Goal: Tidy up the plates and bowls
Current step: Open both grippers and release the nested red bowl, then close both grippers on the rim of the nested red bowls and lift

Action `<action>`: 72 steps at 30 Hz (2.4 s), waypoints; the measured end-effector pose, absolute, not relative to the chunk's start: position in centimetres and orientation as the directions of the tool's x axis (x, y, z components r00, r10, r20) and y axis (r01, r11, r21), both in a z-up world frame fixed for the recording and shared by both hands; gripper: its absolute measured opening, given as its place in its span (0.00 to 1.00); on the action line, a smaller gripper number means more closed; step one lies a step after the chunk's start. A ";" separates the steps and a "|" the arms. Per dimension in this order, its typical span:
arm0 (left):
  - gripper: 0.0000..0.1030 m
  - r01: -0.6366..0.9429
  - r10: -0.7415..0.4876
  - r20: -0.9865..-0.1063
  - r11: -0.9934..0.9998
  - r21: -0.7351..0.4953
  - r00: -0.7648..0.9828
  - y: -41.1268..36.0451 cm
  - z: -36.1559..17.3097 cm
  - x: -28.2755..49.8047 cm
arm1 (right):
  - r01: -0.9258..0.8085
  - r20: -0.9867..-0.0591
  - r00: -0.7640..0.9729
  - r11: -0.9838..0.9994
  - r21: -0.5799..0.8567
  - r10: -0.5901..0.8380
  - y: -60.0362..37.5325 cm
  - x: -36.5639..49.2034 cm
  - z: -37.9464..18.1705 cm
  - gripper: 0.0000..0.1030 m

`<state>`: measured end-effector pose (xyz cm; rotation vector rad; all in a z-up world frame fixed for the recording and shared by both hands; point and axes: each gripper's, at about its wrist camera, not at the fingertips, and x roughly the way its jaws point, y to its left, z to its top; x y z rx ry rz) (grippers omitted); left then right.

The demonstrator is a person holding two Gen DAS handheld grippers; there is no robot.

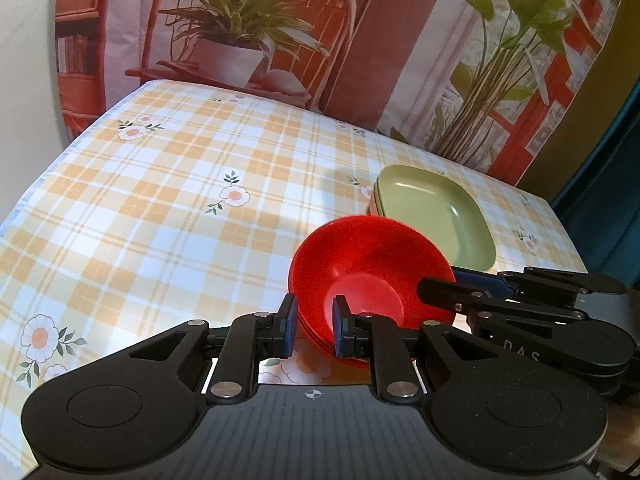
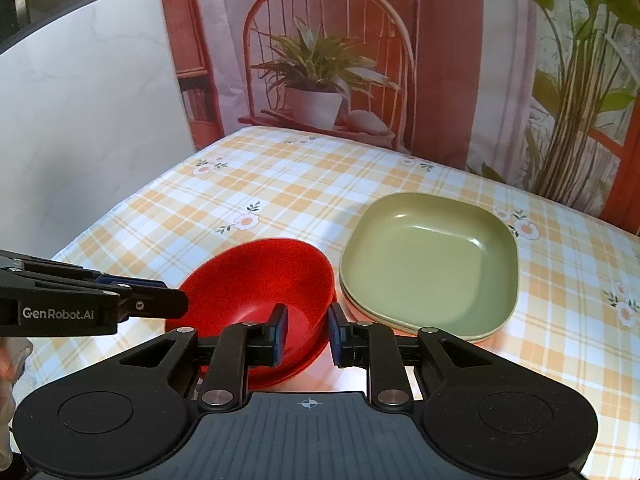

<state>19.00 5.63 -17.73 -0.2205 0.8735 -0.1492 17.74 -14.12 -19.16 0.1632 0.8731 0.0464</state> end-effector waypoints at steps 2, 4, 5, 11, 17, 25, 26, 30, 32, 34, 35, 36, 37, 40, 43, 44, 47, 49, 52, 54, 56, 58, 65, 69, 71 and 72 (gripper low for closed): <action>0.18 0.035 -0.217 -0.742 0.967 -0.253 0.635 5.6 -17.7 19.0 | 0.032 -0.757 0.645 0.986 0.164 0.105 -14.4 17.6 -19.1 0.21; 0.18 0.031 -0.216 -0.742 0.967 -0.254 0.634 5.7 -17.7 19.0 | 0.036 -0.755 0.647 0.986 0.165 0.103 -14.5 17.5 -19.0 0.21; 0.19 0.030 -0.215 -0.743 0.967 -0.255 0.634 5.7 -17.7 19.0 | 0.037 -0.755 0.648 0.986 0.165 0.102 -14.6 17.5 -19.0 0.21; 0.25 0.014 -0.210 -0.746 0.965 -0.261 0.632 5.9 -17.8 19.1 | 0.048 -0.767 0.633 0.983 0.174 0.105 -15.1 17.3 -19.6 0.21; 0.28 0.001 -0.213 -0.751 0.962 -0.272 0.625 6.0 -18.1 19.3 | 0.056 -0.779 0.617 0.981 0.184 0.111 -14.9 17.4 -20.3 0.21; 0.28 -0.009 -0.226 -0.769 0.957 -0.288 0.598 6.1 -19.3 20.2 | 0.061 -0.795 0.593 0.977 0.206 0.131 -14.8 18.1 -21.6 0.22; 0.28 -0.013 -0.230 -0.771 0.955 -0.296 0.593 6.2 -19.5 20.4 | 0.060 -0.796 0.591 0.977 0.205 0.131 -14.7 18.2 -21.6 0.22; 0.28 -0.022 -0.241 -0.775 0.950 -0.313 0.584 6.3 -20.1 20.8 | 0.060 -0.800 0.584 0.976 0.212 0.138 -14.6 18.5 -22.0 0.22; 0.28 -0.024 -0.247 -0.774 0.947 -0.320 0.584 6.4 -20.2 20.9 | 0.061 -0.802 0.581 0.974 0.216 0.141 -14.5 18.6 -22.1 0.22; 0.28 -0.026 -0.250 -0.773 0.945 -0.326 0.583 6.4 -20.4 21.0 | 0.065 -0.802 0.579 0.973 0.221 0.144 -14.4 18.8 -22.3 0.23; 0.28 -0.028 -0.252 -0.773 0.944 -0.329 0.582 6.5 -20.5 21.1 | 0.064 -0.803 0.578 0.973 0.221 0.144 -14.4 18.8 -22.3 0.24; 0.28 -0.029 -0.254 -0.773 0.943 -0.332 0.582 6.5 -20.5 21.1 | 0.063 -0.804 0.577 0.973 0.221 0.145 -14.3 18.9 -22.4 0.24; 0.28 -0.030 -0.256 -0.772 0.942 -0.335 0.582 6.5 -20.6 21.2 | 0.063 -0.804 0.577 0.974 0.219 0.143 -14.3 18.9 -22.4 0.24; 0.27 -0.027 -0.268 -0.770 0.938 -0.347 0.580 6.5 -20.8 21.3 | 0.066 -0.804 0.575 0.971 0.228 0.150 -14.3 19.0 -22.5 0.24; 0.27 -0.022 -0.274 -0.763 0.935 -0.353 0.585 6.3 -20.8 21.3 | 0.066 -0.803 0.576 0.971 0.232 0.152 -14.3 19.0 -22.5 0.24; 0.26 -0.020 -0.276 -0.761 0.935 -0.354 0.587 6.3 -20.7 21.3 | 0.068 -0.802 0.577 0.970 0.235 0.154 -14.3 19.0 -22.5 0.23; 0.23 -0.016 -0.280 -0.756 0.933 -0.359 0.591 6.2 -20.5 21.2 | 0.072 -0.799 0.580 0.967 0.245 0.159 -14.6 18.9 -22.4 0.21; 0.23 -0.018 -0.275 -0.757 0.935 -0.354 0.592 6.2 -20.4 21.2 | 0.072 -0.796 0.583 0.965 0.250 0.162 -14.7 18.8 -22.3 0.20; 0.23 -0.021 -0.275 -0.759 0.935 -0.355 0.590 6.2 -20.4 21.1 | 0.073 -0.794 0.586 0.965 0.253 0.164 -14.8 18.7 -22.2 0.19; 0.23 -0.021 -0.274 -0.759 0.935 -0.354 0.591 6.1 -20.3 21.1 | 0.075 -0.791 0.589 0.964 0.255 0.164 -14.9 18.6 -22.1 0.19; 0.23 -0.019 -0.273 -0.758 0.936 -0.352 0.593 6.0 -20.1 20.9 | 0.078 -0.788 0.593 0.963 0.259 0.164 -15.0 18.5 -21.9 0.19; 0.23 -0.017 -0.273 -0.756 0.936 -0.351 0.594 6.0 -20.0 20.8 | 0.079 -0.785 0.597 0.962 0.261 0.164 -15.2 18.4 -21.7 0.19; 0.23 -0.015 -0.269 -0.754 0.938 -0.346 0.600 6.0 -19.4 20.5 | 0.078 -0.777 0.607 0.960 0.268 0.167 -15.2 18.0 -21.2 0.18; 0.23 -0.014 -0.264 -0.752 0.940 -0.341 0.604 5.9 -19.1 20.3 | 0.075 -0.772 0.613 0.960 0.270 0.169 -15.2 17.8 -20.8 0.18; 0.23 -0.013 -0.263 -0.750 0.940 -0.340 0.606 5.9 -18.9 20.2 | 0.075 -0.769 0.616 0.960 0.271 0.169 -15.1 17.7 -20.6 0.19; 0.23 -0.012 -0.262 -0.749 0.941 -0.339 0.608 5.9 -18.8 20.1 | 0.075 -0.767 0.619 0.959 0.272 0.169 -15.2 17.7 -20.5 0.18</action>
